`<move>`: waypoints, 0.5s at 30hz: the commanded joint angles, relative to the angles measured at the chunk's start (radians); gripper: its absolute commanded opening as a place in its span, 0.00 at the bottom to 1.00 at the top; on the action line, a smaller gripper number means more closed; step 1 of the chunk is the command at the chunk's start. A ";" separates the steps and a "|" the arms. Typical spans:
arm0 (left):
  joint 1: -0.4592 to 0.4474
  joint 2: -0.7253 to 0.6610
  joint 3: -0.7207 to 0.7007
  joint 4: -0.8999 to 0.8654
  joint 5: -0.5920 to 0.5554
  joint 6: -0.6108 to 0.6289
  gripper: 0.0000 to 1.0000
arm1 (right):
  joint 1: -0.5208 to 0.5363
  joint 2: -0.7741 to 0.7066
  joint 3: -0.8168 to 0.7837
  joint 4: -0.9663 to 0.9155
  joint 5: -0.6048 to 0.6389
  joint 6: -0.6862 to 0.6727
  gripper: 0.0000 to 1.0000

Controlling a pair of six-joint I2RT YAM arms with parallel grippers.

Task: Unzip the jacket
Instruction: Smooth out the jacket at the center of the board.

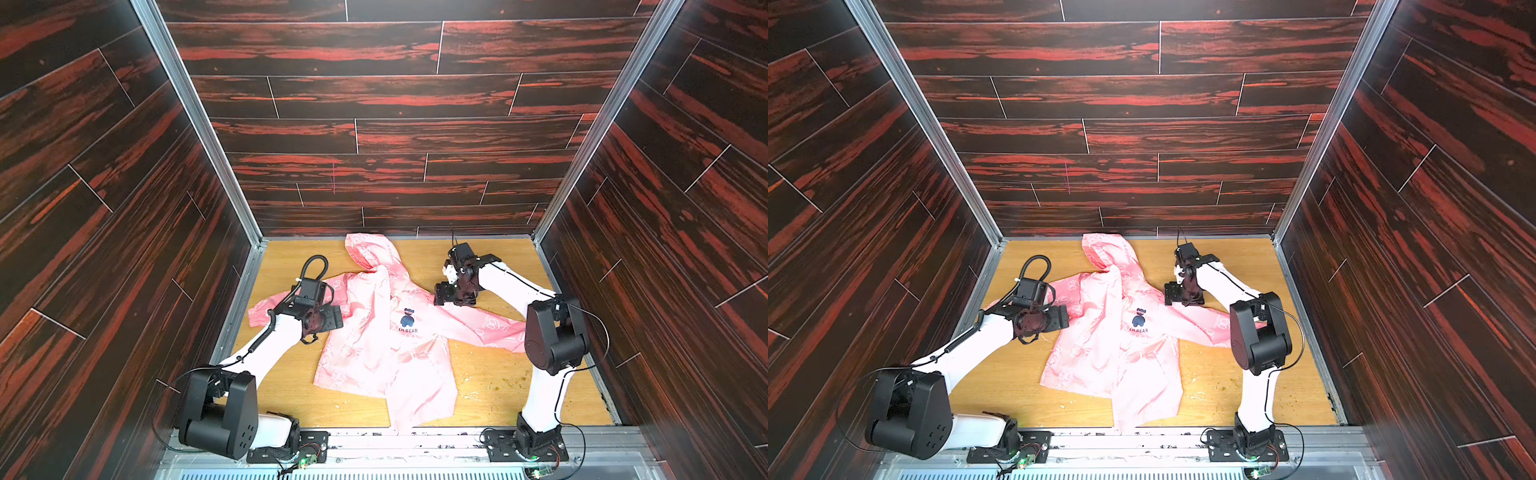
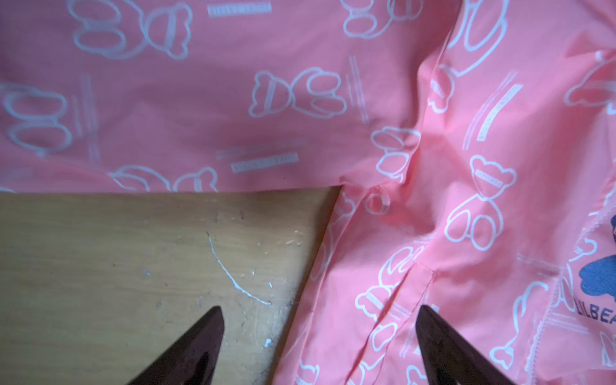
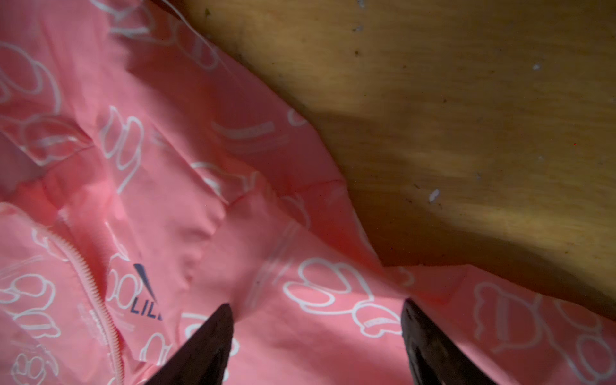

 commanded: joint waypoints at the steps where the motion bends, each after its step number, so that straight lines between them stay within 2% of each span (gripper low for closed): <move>1: -0.002 0.060 -0.024 -0.051 0.112 -0.099 0.84 | -0.038 0.057 -0.034 -0.021 0.007 -0.017 0.41; 2: -0.003 0.085 -0.032 -0.056 0.119 -0.111 0.78 | -0.050 0.059 -0.042 -0.017 0.022 -0.019 0.31; 4: -0.011 0.118 -0.060 -0.044 0.148 -0.122 0.66 | -0.068 0.066 -0.042 -0.023 0.075 -0.026 0.20; 5: -0.013 0.127 -0.073 -0.043 0.148 -0.131 0.58 | -0.075 0.069 -0.041 -0.025 0.088 -0.034 0.17; 7: -0.021 0.130 -0.112 -0.024 0.148 -0.158 0.31 | -0.101 0.079 -0.032 -0.030 0.090 -0.046 0.09; 9: -0.030 0.112 -0.157 0.003 0.155 -0.189 0.19 | -0.119 0.091 -0.020 -0.040 0.105 -0.055 0.08; 11: -0.047 0.081 -0.189 0.007 0.137 -0.215 0.01 | -0.133 0.090 -0.012 -0.046 0.113 -0.063 0.21; 13: -0.069 0.031 -0.219 -0.002 0.104 -0.240 0.00 | -0.148 0.062 -0.016 -0.027 0.027 -0.088 0.46; 15: -0.084 -0.019 -0.244 -0.009 0.085 -0.258 0.00 | -0.149 0.027 -0.019 -0.004 -0.094 -0.128 0.63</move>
